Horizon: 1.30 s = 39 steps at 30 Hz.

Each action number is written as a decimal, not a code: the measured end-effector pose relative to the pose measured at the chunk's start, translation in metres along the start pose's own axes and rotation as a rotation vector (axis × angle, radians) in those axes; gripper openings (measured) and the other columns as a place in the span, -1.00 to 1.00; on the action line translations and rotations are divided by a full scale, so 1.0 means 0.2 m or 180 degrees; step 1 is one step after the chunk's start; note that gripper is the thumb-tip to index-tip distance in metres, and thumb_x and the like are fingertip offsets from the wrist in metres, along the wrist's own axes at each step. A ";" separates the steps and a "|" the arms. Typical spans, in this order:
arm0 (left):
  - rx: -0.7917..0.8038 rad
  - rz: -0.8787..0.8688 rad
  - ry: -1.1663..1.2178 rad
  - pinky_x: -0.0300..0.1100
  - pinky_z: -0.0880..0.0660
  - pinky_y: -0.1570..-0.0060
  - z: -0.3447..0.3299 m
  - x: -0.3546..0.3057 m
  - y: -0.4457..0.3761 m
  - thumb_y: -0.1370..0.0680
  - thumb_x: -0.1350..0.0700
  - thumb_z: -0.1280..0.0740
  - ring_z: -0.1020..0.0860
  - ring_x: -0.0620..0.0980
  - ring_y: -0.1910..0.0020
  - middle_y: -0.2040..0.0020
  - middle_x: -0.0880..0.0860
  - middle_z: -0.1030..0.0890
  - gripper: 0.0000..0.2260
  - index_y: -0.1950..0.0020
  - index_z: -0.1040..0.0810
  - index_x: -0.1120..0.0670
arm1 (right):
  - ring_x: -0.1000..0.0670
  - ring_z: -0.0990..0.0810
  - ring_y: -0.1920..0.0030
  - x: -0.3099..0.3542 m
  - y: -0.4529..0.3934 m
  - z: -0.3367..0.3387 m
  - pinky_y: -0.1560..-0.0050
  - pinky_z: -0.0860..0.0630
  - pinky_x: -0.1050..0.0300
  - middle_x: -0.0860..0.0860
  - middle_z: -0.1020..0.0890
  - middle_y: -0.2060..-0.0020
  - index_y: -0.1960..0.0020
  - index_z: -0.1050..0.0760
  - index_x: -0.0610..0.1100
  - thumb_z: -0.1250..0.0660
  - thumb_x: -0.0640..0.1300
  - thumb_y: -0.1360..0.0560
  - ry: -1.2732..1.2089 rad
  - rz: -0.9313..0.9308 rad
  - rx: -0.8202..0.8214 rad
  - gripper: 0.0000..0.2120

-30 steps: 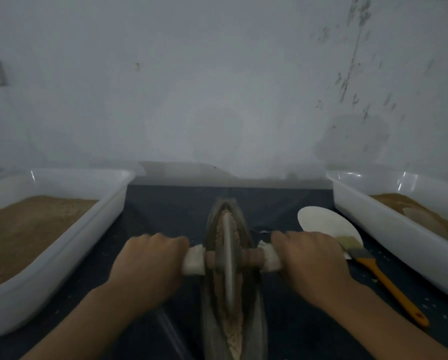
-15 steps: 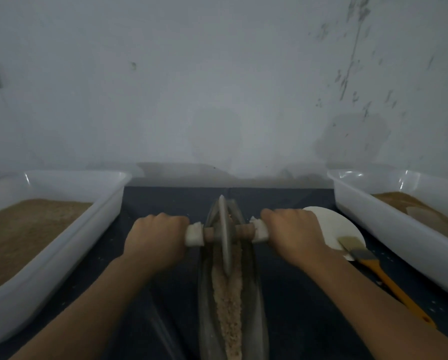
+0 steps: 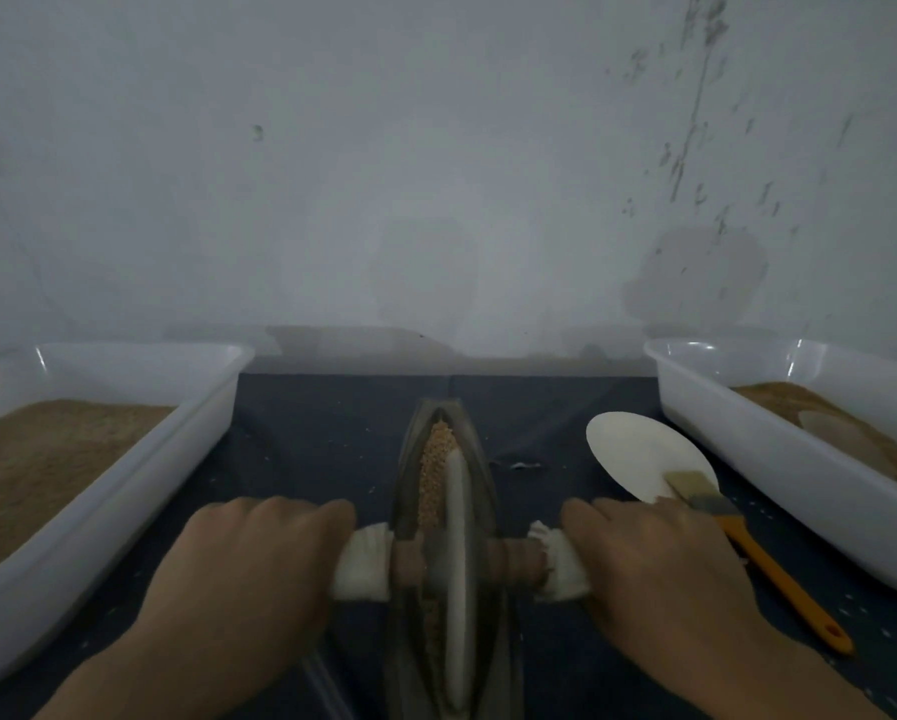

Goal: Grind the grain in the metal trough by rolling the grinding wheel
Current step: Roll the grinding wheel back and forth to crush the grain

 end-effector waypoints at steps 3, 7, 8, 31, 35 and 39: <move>0.0073 0.0105 -0.0239 -0.23 -0.13 0.51 -0.12 0.03 -0.09 -0.20 -0.10 -0.46 -0.35 -0.09 0.55 0.50 -0.08 -0.34 -0.57 0.33 -0.16 -0.13 | 0.00 -0.38 0.59 -0.05 -0.06 -0.12 0.58 -0.19 0.20 0.03 -0.43 0.55 0.36 -0.37 -0.03 -0.58 -0.12 -0.01 0.0067 -0.0165 0.0174 -0.60; -0.0088 0.0413 -0.0178 -0.19 -0.24 0.45 -0.26 0.13 -0.27 -0.31 -0.07 -0.40 -0.53 0.05 0.43 0.42 -0.02 -0.51 -0.70 0.31 -0.25 -0.08 | -0.03 -0.49 0.49 -0.12 -0.30 -0.31 0.48 0.04 0.22 0.03 -0.52 0.44 0.26 -0.37 0.00 -0.54 -0.03 -0.14 0.0601 -0.0246 0.0370 -0.64; -0.0114 0.0475 -0.0137 -0.19 -0.23 0.44 -0.28 0.16 -0.31 -0.34 -0.09 -0.38 -0.53 0.05 0.41 0.40 -0.04 -0.49 -0.72 0.30 -0.26 -0.08 | -0.04 -0.54 0.41 -0.15 -0.36 -0.35 0.47 -0.02 0.19 0.03 -0.56 0.37 0.21 -0.36 0.01 -0.49 -0.02 -0.24 0.0686 -0.0258 0.0382 -0.69; 0.0093 0.0458 -0.0213 -0.17 -0.20 0.39 -0.23 0.12 -0.23 -0.37 -0.15 -0.33 -0.49 -0.04 0.37 0.34 -0.08 -0.47 -0.72 0.24 -0.22 -0.11 | -0.04 -0.47 0.52 -0.13 -0.24 -0.30 0.49 -0.05 0.23 0.03 -0.50 0.48 0.28 -0.37 -0.01 -0.55 -0.05 -0.11 0.0444 -0.0212 0.0344 -0.63; 0.0050 0.0580 -0.0248 -0.15 -0.24 0.35 -0.30 0.19 -0.43 -0.39 -0.12 -0.32 -0.47 0.02 0.34 0.32 -0.06 -0.46 -0.75 0.22 -0.26 -0.09 | -0.05 -0.55 0.31 -0.24 -0.42 -0.47 0.45 -0.10 0.13 0.02 -0.57 0.30 0.15 -0.35 0.03 -0.37 -0.03 -0.39 0.0590 -0.0538 0.0469 -0.81; 0.0150 0.0538 -0.0374 -0.13 -0.26 0.32 -0.28 0.17 -0.46 -0.41 -0.09 -0.31 -0.57 0.08 0.21 0.19 -0.03 -0.56 -0.81 0.18 -0.32 -0.09 | -0.05 -0.54 0.31 -0.24 -0.39 -0.47 0.43 -0.12 0.12 0.03 -0.57 0.30 0.16 -0.32 0.02 -0.35 0.00 -0.41 0.0434 -0.0647 0.0519 -0.80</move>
Point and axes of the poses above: each hand's wrist, its own y-axis away from the middle knuckle, its own z-axis out of the back of the hand, x = y × z, the point moved 8 cm from there along -y, towards the middle knuckle
